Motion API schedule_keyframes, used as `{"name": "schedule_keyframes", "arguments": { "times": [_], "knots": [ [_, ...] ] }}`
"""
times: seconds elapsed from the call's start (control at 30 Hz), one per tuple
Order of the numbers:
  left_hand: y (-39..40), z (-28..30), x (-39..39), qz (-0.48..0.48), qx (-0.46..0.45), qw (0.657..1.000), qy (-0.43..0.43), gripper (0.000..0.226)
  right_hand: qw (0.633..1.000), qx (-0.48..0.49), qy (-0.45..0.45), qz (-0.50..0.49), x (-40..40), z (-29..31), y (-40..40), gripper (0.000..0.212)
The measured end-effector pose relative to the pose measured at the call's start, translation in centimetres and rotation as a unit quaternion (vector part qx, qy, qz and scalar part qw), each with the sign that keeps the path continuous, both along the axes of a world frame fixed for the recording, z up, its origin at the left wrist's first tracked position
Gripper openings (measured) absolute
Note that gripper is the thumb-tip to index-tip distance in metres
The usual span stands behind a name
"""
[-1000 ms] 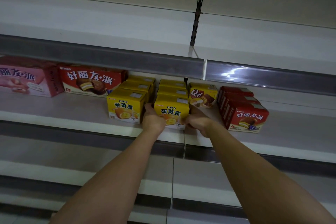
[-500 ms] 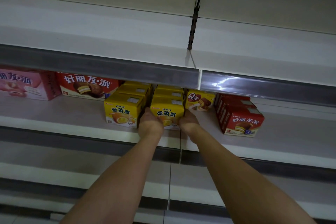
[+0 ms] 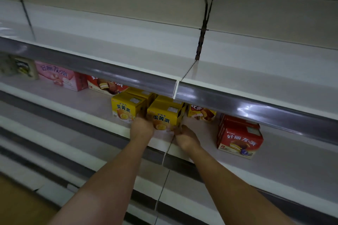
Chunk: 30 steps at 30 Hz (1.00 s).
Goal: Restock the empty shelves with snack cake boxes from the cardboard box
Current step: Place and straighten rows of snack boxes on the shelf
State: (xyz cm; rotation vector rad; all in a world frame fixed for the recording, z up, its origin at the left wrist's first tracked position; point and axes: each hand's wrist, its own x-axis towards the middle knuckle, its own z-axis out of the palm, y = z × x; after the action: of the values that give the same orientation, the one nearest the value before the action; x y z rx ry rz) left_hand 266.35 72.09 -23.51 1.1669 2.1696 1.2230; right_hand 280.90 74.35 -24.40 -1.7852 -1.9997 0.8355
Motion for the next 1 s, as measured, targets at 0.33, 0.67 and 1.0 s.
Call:
{"name": "schedule_keyframes", "arguments": {
  "times": [0.33, 0.67, 1.0],
  "knots": [
    [-10.6, -1.1, -0.4, 0.139, -0.007, 0.989, 0.052, 0.044, 0.970, 0.116, -0.101, 0.188, 0.9, 1.9, -4.7, 0.048],
    [-26.6, -4.2, -4.1, 0.256, -0.080, 0.963, 0.008, 0.044, 0.941, 0.082, -0.078, 0.320, -5.8, 0.6, -14.2, 0.054],
    [-50.0, -8.3, -3.2, 0.425, -0.141, 0.894, -0.017, 0.040, 0.881, -0.066, -0.104, 0.457, -11.9, -6.2, -32.5, 0.073]
  ]
}}
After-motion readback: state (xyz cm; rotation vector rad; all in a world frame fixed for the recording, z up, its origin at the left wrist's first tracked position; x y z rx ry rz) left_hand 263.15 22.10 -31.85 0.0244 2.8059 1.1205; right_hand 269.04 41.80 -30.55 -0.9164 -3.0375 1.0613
